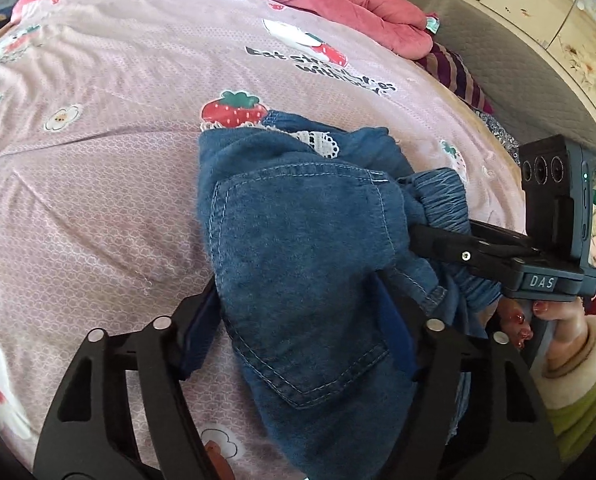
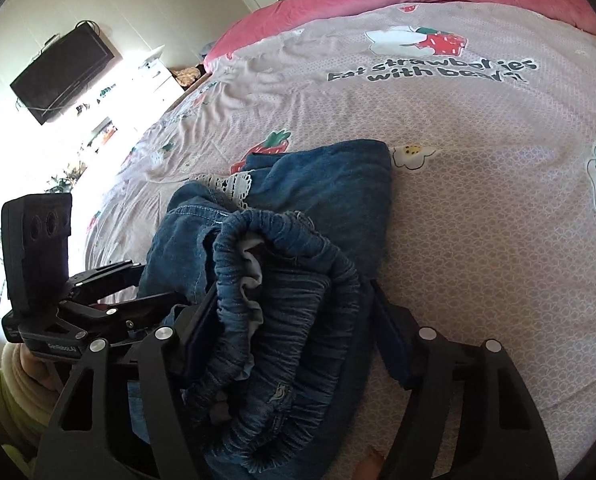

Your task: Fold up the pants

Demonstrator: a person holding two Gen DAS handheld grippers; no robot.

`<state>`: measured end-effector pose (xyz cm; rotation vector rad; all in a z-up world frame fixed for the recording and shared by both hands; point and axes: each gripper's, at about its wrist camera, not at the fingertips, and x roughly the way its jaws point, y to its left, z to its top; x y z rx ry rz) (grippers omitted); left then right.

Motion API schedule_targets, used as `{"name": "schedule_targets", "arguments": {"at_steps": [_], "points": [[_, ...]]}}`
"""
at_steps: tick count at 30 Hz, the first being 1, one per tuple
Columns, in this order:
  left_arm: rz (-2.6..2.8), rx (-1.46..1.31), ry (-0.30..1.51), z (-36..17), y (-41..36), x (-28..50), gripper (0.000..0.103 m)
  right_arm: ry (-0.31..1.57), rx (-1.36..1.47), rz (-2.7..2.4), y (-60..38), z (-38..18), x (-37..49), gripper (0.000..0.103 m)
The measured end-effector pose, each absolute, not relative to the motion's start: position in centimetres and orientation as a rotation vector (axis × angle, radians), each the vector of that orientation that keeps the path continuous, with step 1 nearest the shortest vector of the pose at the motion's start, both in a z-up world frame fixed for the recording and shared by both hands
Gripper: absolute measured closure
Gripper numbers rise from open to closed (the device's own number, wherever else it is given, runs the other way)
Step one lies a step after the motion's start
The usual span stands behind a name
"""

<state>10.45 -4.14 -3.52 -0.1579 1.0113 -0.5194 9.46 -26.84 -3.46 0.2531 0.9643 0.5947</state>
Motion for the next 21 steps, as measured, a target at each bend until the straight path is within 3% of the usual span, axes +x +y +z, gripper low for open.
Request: {"name": "schedule_targets", "arguments": {"at_steps": [4, 10, 21], "points": [[-0.524, -0.165, 1.001, -3.5, -4.5, 10.0, 0.061, 0.928, 0.246, 0.580, -26.5, -3.2, 8.7, 0.056], [-0.534, -0.162, 0.972, -2.4, -4.5, 9.5, 0.083, 0.863, 0.208, 0.581, -26.1, -2.3, 7.8, 0.061], [-0.533, -0.155, 0.898, 0.3, -4.1, 8.7, 0.089, 0.763, 0.182, 0.610, -25.4, 1.1, 6.6, 0.064]]}}
